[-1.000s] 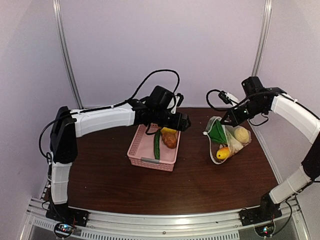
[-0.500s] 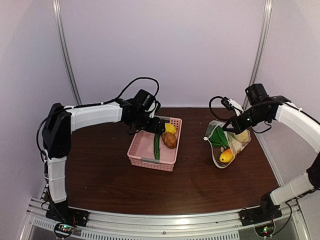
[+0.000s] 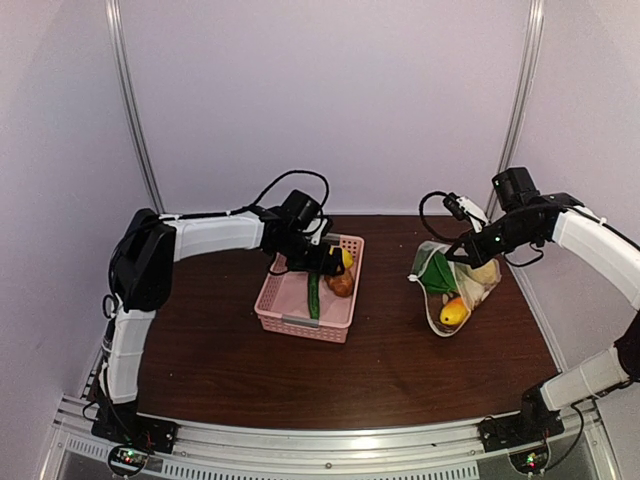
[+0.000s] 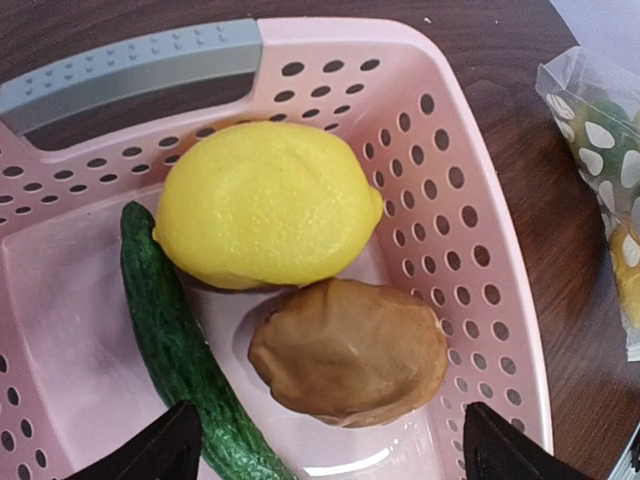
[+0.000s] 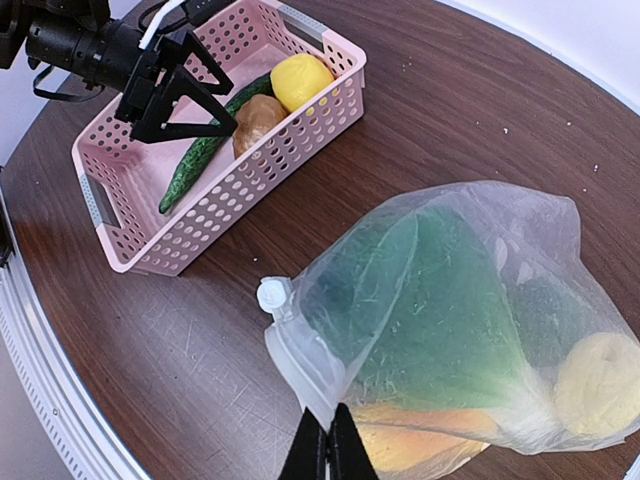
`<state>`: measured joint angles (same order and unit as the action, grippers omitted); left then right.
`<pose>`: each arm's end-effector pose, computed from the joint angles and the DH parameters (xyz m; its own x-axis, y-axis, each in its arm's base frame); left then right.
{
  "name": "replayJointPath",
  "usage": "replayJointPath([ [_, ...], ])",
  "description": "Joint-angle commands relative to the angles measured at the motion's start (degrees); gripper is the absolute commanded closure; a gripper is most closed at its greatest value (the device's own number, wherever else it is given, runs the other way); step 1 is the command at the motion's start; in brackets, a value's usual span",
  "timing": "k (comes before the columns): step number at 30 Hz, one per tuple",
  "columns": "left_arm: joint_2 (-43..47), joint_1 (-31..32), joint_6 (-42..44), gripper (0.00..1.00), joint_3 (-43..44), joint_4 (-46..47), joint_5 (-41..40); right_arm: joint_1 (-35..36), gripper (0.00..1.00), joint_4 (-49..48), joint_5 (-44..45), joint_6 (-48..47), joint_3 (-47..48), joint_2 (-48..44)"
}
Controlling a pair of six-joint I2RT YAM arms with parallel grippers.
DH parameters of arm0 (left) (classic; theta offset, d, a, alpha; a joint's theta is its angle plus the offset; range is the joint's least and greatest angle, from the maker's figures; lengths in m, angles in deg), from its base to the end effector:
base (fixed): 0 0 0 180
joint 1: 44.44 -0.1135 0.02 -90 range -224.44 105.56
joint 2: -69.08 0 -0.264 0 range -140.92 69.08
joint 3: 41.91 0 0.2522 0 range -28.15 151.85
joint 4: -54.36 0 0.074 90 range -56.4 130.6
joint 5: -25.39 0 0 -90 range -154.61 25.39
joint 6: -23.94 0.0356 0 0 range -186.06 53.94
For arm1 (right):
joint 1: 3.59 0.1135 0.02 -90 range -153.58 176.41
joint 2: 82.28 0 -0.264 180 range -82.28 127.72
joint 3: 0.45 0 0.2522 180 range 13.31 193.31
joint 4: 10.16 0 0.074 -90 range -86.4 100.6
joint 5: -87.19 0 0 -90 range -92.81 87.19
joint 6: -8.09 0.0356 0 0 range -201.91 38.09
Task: Place the food in the zip-top bag and seal the zipper
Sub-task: Pick up the fake vegetable from the bin.
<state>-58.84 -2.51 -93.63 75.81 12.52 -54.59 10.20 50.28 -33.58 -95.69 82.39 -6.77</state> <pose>0.3660 -0.3371 0.1911 -0.8614 0.1610 -0.4818 0.3824 0.8299 -0.4063 0.2548 0.0813 0.3176 -0.6346 -0.3665 -0.6805 -0.6736 0.6939 0.2544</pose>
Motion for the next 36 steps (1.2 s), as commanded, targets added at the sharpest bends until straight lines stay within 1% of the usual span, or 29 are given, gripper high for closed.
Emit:
replayJointPath([
  [1, -2.8, -0.2, -2.4, 0.07, 2.4, 3.5, 2.7, 0.1, 1.00, -1.3, 0.9, -0.4, -1.1, -1.3],
  [4, -5.1, -0.2, -4.2, 0.07, 4.0, 4.6, 3.9, 0.1, 1.00, -1.3, 0.7, -0.4, -1.1, -1.2],
  [6, -6.5, -0.2, -5.3, 0.10, 5.0, 5.6, 5.7, 0.1, 1.00, -1.2, 0.7, -0.4, -0.9, -1.2],
  [9, -8.4, -0.2, -6.5, 0.18, 6.2, 7.3, 7.6, 0.1, 1.00, -1.1, 0.6, -0.3, -0.9, -1.3],
  [12, -9.9, -0.2, -7.0, 0.21, 7.5, 7.8, 8.6, 0.1, 1.00, -1.1, 0.8, -0.4, -1.2, -1.4],
  [16, -9.6, -0.2, -7.3, 0.34, 7.4, 7.2, 7.6, 0.1, 1.00, -1.2, 0.9, -0.4, -1.3, -1.5],
  [19, -6.7, -0.2, -7.2, 0.44, 5.4, 6.9, 4.8, 0.1, 1.00, -1.3, 1.0, -0.4, -1.3, -1.5],
  [21, -3.8, -0.2, -6.8, 0.48, 3.4, 7.0, 2.3, 0.1, 1.00, -1.2, 1.1, -0.3, -1.2, -1.4],
  [29, 9.2, -0.2, -4.4, 0.53, -4.5, 5.5, -6.8, 0.0, 1.00, -0.3, 1.6, -0.5, 0.0, -1.4],
  [30, 11.7, -0.1, -4.5, 0.54, -5.9, 6.4, -7.3, 0.0, 1.00, -0.1, 1.8, -0.5, 0.1, -1.6],
  [32, 15.3, 0.2, -4.6, 0.54, -10.1, 10.4, -5.6, 0.0, 1.00, 0.3, 2.0, -0.3, 0.7, -1.6],
  [34, 19.2, 1.2, -4.6, 0.55, -15.0, 18.4, -1.5, -0.1, 1.00, 1.3, 1.7, 0.4, 2.2, -1.5],
  [36, 22.8, 3.2, -4.7, 0.58, -20.7, 29.9, 1.0, -0.2, 1.00, 2.4, 0.9, 1.1, 4.2, -1.0],
])
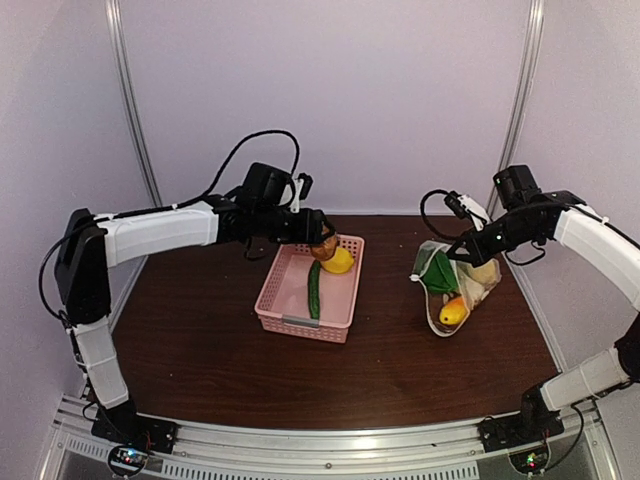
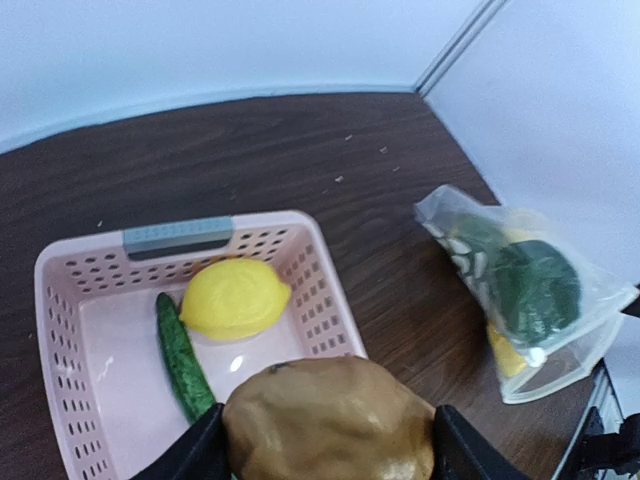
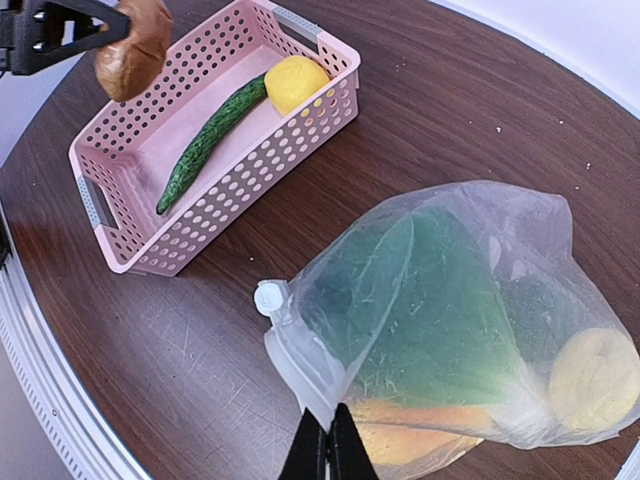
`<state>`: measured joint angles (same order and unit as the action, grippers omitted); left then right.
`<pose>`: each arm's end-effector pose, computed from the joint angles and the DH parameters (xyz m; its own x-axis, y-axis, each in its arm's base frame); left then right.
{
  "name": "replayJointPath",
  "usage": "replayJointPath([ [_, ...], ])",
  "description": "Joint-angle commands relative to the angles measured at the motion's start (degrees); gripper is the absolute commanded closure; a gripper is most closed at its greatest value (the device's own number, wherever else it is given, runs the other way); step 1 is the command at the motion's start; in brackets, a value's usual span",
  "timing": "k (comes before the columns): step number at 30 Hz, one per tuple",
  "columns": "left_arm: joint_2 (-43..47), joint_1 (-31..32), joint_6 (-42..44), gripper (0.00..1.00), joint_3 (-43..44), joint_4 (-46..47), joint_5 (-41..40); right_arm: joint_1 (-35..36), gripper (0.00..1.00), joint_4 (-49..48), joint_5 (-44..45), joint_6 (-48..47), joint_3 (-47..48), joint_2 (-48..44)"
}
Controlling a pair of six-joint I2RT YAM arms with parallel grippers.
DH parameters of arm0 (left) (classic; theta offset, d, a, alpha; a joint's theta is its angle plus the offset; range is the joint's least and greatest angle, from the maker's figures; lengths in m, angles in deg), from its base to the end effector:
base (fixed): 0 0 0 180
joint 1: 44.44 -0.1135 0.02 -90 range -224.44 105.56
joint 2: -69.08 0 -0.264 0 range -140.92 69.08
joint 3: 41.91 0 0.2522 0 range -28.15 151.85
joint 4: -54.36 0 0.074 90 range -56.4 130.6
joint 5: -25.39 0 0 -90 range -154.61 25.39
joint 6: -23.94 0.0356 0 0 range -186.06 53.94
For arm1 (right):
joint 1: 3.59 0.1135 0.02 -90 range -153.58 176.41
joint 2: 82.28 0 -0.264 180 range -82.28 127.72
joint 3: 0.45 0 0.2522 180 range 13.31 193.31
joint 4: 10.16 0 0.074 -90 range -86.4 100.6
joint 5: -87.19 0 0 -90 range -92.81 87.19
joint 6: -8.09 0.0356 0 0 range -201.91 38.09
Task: Place the food in the zip-top bag and seal the zipper
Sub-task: Place the fake vegetable in the zipper food storage bag.
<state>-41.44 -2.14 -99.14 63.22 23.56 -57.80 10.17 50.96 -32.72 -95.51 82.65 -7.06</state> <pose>0.3314 -0.3072 0.2725 -0.7693 -0.0327 -0.6380 0.3809 0.7783 -0.4992 0.2534 0.0803 0.3193 -0.6397 -0.3665 -0.6756 -0.6651 0.7045 0.2476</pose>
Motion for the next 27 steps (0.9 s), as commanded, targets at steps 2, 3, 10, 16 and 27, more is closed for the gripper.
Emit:
replayJointPath([
  [2, 7.7, 5.6, 0.9, 0.61, -13.2, 31.7, 6.1, -0.2, 1.00, 3.4, -0.8, 1.8, 6.2, 0.2],
  [3, 8.0, 7.3, 1.5, 0.62, -14.8, 38.6, 7.3, -0.2, 1.00, 4.1, -1.6, 2.0, 7.5, 0.7],
  [10, -1.6, 16.2, 1.6, 0.62, -6.8, 46.7, 12.0, -0.2, 1.00, 8.3, -5.5, 3.7, 13.2, 2.9],
  [16, -11.5, 18.7, -2.1, 0.73, 2.1, 41.6, 6.5, -0.3, 1.00, 8.3, -7.6, 4.6, 13.5, 2.1],
  [27, -24.5, 19.7, -0.8, 0.44, 17.3, 26.5, -4.2, -0.3, 1.00, 7.9, -14.0, 5.3, 12.6, 2.0],
])
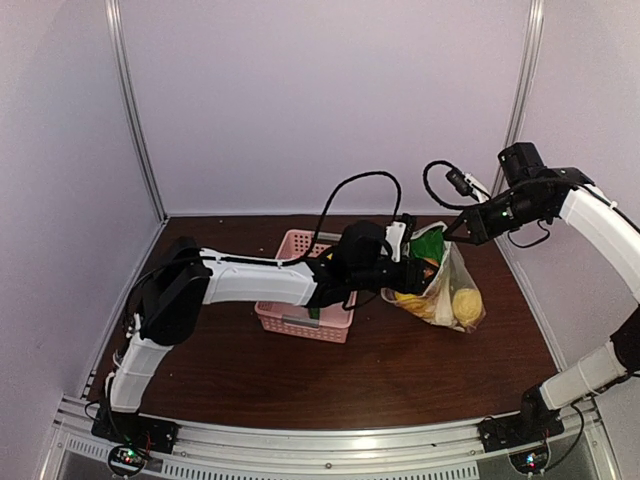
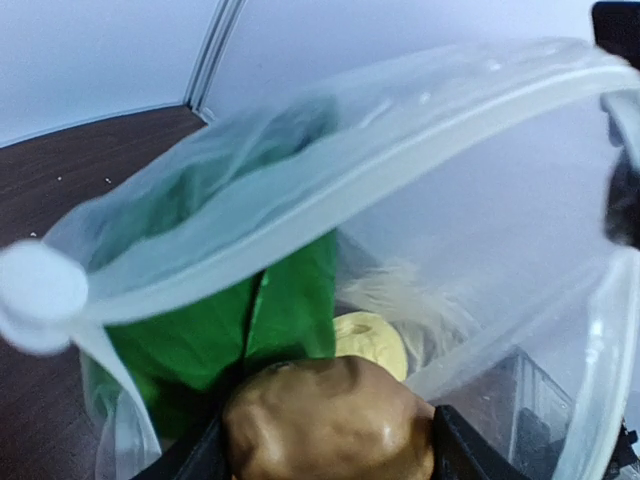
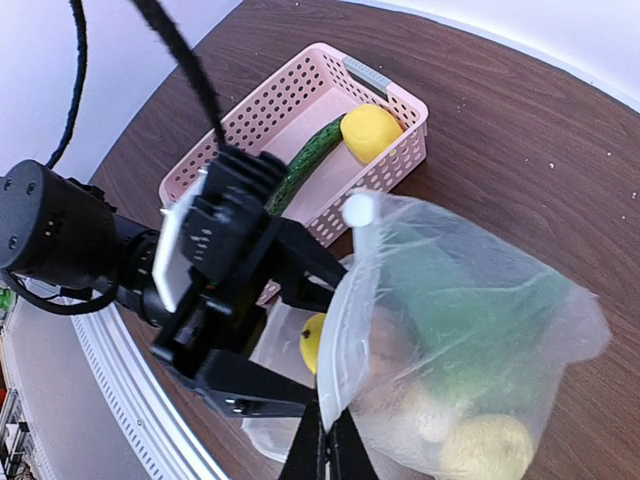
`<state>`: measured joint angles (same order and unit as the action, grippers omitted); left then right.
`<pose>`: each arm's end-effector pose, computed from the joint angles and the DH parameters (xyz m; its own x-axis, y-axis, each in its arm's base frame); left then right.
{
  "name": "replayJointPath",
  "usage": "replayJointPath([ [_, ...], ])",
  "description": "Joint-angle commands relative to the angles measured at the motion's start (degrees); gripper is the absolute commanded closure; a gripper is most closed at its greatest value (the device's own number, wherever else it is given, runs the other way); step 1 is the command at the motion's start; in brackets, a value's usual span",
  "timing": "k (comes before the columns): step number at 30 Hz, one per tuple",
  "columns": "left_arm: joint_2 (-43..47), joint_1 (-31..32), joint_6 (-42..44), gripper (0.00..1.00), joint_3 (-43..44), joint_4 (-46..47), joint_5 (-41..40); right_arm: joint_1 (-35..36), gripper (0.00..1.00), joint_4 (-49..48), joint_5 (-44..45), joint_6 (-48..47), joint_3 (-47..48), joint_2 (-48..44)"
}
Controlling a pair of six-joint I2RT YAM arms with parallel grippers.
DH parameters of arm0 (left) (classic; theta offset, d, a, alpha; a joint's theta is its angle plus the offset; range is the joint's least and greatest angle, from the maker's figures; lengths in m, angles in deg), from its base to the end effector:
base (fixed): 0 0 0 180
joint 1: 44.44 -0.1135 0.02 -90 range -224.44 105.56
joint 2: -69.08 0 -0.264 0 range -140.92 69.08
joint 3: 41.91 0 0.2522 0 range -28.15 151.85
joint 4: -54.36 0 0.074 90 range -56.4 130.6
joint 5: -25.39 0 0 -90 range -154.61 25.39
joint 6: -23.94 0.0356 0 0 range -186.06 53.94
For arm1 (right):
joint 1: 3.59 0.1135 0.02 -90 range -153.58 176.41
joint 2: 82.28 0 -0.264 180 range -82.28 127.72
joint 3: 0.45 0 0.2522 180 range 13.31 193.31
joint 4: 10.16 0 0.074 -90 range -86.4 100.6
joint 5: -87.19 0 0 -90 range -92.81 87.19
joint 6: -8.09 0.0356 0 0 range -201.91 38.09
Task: Place the food in the zip-top bag and seal the zipper
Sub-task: Place the fake vegetable in the zipper food storage bag.
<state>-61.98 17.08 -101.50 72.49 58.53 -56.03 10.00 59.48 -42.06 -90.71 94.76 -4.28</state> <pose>0.2536 -0.4786 0.2166 -0.6283 -0.0443 -0.7767 0.7049 0.3901 -0.5924 0.2552 0.0849 0.3658 -0.6761 -0.2853 -0.6793 -0.6682 0.6258 0.4023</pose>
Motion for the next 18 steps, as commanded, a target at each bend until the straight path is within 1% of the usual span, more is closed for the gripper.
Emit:
replayJointPath([
  [1, -4.5, 0.5, 2.0, 0.36, 9.9, -9.6, -5.2, -0.2, 1.00, -0.6, -4.8, 0.5, 0.5, -0.7],
  [3, -2.8, 0.5, 3.9, 0.26, 9.3, -9.1, -3.4, -0.5, 1.00, -0.5, -5.1, 0.5, 0.7, -0.7],
  [6, 5.7, 0.5, 7.1, 0.12, 1.8, -3.2, -3.6, -1.3, 1.00, -0.5, -5.5, 0.2, 0.9, -0.7],
  [8, 11.0, 0.5, 10.2, 0.05, -2.6, -0.1, -2.8, -2.1, 1.00, -0.6, -6.1, 0.1, 0.8, -0.5],
  [11, 17.0, 0.5, 13.9, 0.03, -7.3, 0.7, -3.2, -3.2, 1.00, -1.1, -7.5, 0.3, 0.5, -0.3],
  [12, 18.1, 0.5, 13.9, 0.03, -7.9, -0.6, -5.7, -3.4, 1.00, -1.3, -7.7, 0.4, 0.4, -0.2],
  [14, 18.7, 0.3, 10.4, 0.07, -6.8, -8.3, -13.7, -3.5, 1.00, -1.5, -7.6, 0.4, 0.2, 0.0],
  [15, 18.5, 0.1, 8.1, 0.10, -6.7, -12.3, -16.0, -3.6, 1.00, -1.6, -7.6, 0.3, 0.1, -0.1],
  [18, 18.1, -0.3, 4.3, 0.14, -8.6, -18.3, -17.3, -3.6, 1.00, -1.8, -7.4, 0.3, -0.4, -0.4],
])
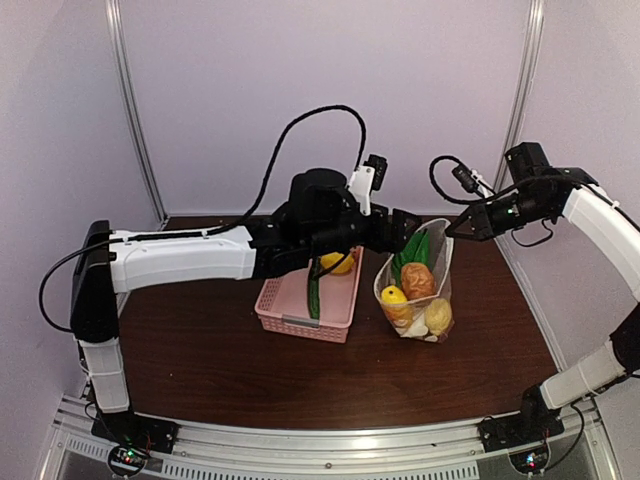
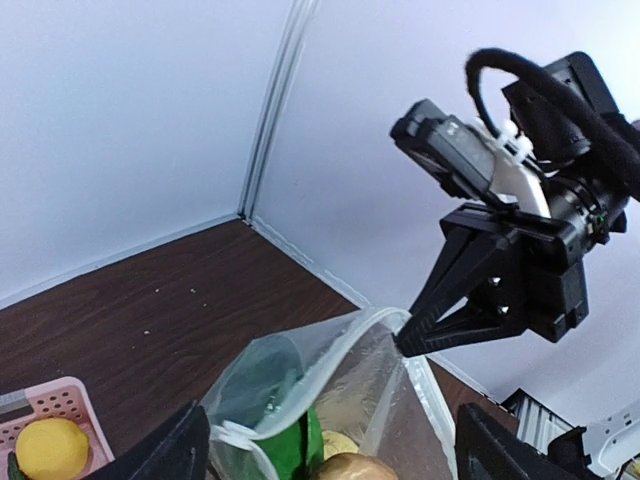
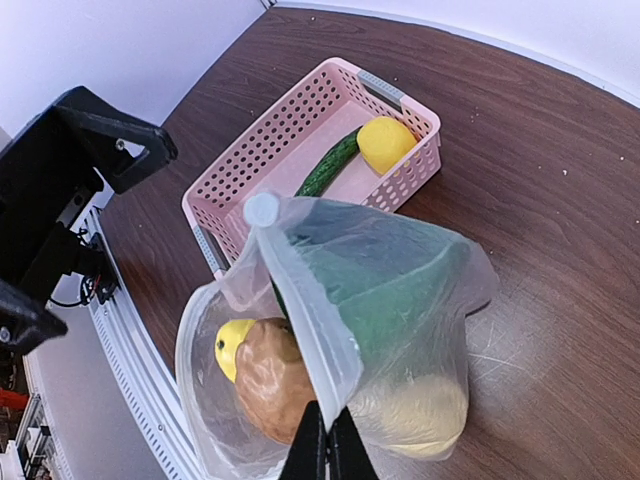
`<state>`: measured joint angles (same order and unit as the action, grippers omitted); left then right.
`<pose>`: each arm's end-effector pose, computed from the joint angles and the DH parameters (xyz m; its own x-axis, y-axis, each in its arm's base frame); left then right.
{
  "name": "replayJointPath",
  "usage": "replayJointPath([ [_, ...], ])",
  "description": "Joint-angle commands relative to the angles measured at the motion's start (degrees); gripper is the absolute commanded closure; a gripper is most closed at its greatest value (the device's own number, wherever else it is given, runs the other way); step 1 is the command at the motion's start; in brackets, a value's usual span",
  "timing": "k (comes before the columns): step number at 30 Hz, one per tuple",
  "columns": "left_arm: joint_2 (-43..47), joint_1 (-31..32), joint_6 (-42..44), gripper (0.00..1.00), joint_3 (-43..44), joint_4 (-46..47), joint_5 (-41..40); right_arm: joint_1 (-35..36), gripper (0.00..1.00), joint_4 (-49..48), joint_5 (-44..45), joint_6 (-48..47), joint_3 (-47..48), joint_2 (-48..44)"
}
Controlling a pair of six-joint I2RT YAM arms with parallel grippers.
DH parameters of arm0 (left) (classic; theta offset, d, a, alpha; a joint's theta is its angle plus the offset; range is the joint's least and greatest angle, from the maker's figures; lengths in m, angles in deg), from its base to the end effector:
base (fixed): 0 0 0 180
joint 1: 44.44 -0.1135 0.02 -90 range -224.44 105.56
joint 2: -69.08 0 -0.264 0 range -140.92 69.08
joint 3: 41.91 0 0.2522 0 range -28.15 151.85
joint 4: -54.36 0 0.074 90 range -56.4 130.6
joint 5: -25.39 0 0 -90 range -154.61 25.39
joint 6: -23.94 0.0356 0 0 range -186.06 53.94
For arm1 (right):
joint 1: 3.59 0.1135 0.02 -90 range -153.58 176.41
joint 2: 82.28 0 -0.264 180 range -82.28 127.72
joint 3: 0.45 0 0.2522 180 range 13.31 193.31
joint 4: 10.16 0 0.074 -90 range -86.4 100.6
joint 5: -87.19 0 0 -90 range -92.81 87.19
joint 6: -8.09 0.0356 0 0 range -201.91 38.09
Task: Place the food in the zip-top bag and seal the zipper
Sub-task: Place the fake vegetable in the zipper food storage bag, then adjust the zipper food storage bag at the center of the board.
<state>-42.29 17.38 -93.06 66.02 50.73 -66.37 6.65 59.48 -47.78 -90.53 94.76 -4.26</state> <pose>0.2261 -0.4197 0.3307 -0.4452 -0.1298 -0.8859 0.7458 0.4938 -0.4472 0.2579 0.0722 0.3676 -0.6890 -0.2322 -0.6865 -0.6604 0.5915 0.4626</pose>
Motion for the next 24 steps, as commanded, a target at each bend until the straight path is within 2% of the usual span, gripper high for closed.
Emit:
replayJointPath([
  [1, -1.9, -0.7, -5.4, 0.15, -2.6, -12.5, -7.0, -0.2, 1.00, -2.0, -1.7, 0.1, -0.8, -0.7],
  [4, -4.1, -2.0, -8.9, 0.20, -2.7, -13.6, 3.8, -0.2, 1.00, -3.6, -2.0, 0.9, -2.4, -1.5],
  [6, -6.3, -2.3, -11.1, 0.22, -2.3, -11.4, 12.0, -0.2, 1.00, -4.2, -2.3, 1.2, -3.3, -1.6],
  [8, -6.9, -1.9, -12.7, 0.22, -3.6, -7.4, 16.0, -0.2, 1.00, -4.4, -2.3, 1.3, -3.7, -1.6],
  [11, -7.2, -1.5, -14.0, 0.22, -5.7, -3.1, 16.9, -0.2, 1.00, -5.6, -2.1, 1.9, -4.8, -2.0],
  [14, -9.2, -1.4, -14.7, 0.28, -3.2, -6.2, 14.1, -0.2, 1.00, -6.0, -2.1, 1.9, -5.5, -2.2],
  [15, -9.9, -1.6, -15.0, 0.34, -2.3, -7.8, 13.0, -0.2, 1.00, -6.0, -2.0, 1.9, -5.6, -2.4],
  [16, -10.6, -1.9, -15.3, 0.43, -2.0, -8.0, 12.8, -0.2, 1.00, -6.1, -1.9, 1.8, -5.7, -2.5],
  [19, -12.2, -2.6, -16.4, 0.88, -0.5, -8.5, 13.9, -0.2, 1.00, -6.1, -0.7, 1.5, -5.6, -2.8],
  [20, -12.2, -2.6, -16.3, 0.99, 0.5, -9.0, 14.2, -0.2, 1.00, -6.0, 0.5, 1.4, -5.5, -2.8],
  [24, -7.8, -1.6, -11.0, 1.00, 8.2, -11.5, 15.4, -0.6, 1.00, -4.1, 9.3, -0.7, -2.4, -1.9],
])
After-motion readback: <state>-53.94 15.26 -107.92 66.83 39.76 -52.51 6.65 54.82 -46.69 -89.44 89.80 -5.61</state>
